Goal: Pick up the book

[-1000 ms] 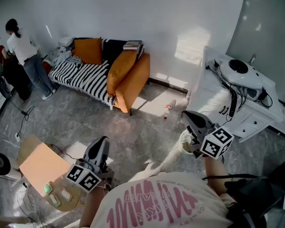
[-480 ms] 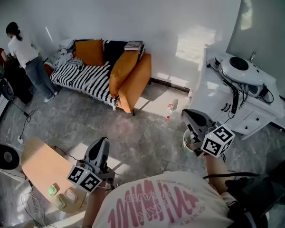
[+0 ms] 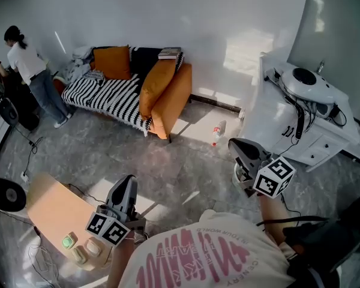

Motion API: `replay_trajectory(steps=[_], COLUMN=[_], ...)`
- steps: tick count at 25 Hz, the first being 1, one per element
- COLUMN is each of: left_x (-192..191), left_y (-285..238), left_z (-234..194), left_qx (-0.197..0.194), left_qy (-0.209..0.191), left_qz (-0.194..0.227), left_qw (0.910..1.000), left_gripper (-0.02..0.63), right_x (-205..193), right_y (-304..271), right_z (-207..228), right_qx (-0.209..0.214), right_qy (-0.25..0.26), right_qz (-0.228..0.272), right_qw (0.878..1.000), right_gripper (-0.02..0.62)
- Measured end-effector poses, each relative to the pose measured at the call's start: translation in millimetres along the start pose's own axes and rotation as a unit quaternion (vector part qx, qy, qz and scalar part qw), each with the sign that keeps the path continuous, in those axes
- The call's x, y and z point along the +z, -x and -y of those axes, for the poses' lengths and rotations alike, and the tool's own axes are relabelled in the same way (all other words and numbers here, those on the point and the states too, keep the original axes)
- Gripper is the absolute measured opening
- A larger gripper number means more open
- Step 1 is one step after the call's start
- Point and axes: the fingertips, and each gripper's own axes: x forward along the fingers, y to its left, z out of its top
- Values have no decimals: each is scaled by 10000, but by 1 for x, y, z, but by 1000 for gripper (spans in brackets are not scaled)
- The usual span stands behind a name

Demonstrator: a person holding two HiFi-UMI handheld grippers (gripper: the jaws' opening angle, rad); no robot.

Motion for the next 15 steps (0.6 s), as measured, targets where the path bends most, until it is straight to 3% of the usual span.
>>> replay_trajectory(steps=[9,15], left_x=[4,14], left_y=[-25,-64], left_z=[-24,-50], left_qx=[187,275], left_qy=[-36,-151], left_qz=[-180,-207], left_qw=[9997,9993], left_gripper=[6,6], right_x=[-6,1], right_y=[-44,-88], right_z=[20,59], right_qx=[41,70], right_qy=[-5,-74], right_qz=[-264,-197], right_qw=[9996,9998], right_gripper=[8,8])
